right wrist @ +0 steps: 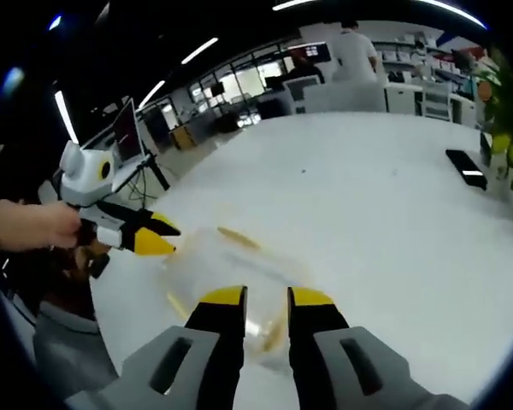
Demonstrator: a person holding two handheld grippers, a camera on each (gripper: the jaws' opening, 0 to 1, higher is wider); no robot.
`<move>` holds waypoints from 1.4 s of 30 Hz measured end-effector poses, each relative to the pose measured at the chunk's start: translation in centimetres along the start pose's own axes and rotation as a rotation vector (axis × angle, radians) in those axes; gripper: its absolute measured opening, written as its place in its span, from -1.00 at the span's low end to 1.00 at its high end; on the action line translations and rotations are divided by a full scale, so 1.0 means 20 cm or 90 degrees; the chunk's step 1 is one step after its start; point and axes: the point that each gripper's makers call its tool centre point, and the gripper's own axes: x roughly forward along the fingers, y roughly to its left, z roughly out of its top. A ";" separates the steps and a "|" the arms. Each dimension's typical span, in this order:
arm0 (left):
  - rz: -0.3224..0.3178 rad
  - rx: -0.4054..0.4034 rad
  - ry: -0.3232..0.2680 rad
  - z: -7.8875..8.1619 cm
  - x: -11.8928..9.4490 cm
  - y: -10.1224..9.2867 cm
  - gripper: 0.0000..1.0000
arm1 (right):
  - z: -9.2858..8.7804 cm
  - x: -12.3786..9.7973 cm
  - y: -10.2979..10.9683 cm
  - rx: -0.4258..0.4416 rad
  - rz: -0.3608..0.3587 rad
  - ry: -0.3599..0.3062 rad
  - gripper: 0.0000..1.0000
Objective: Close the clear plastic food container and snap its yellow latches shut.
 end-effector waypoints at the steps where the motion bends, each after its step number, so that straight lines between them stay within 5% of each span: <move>1: 0.000 0.036 0.012 0.00 0.00 0.00 -0.65 | 0.00 0.00 0.01 -0.012 0.003 0.007 -0.70; 23: -0.090 0.336 0.083 0.09 0.12 -0.17 -0.70 | 0.02 0.15 0.10 -0.150 0.081 0.064 -0.74; 42: -0.120 0.400 0.094 0.08 0.21 -0.26 -0.76 | 0.03 0.27 0.12 -0.189 0.094 0.080 -0.79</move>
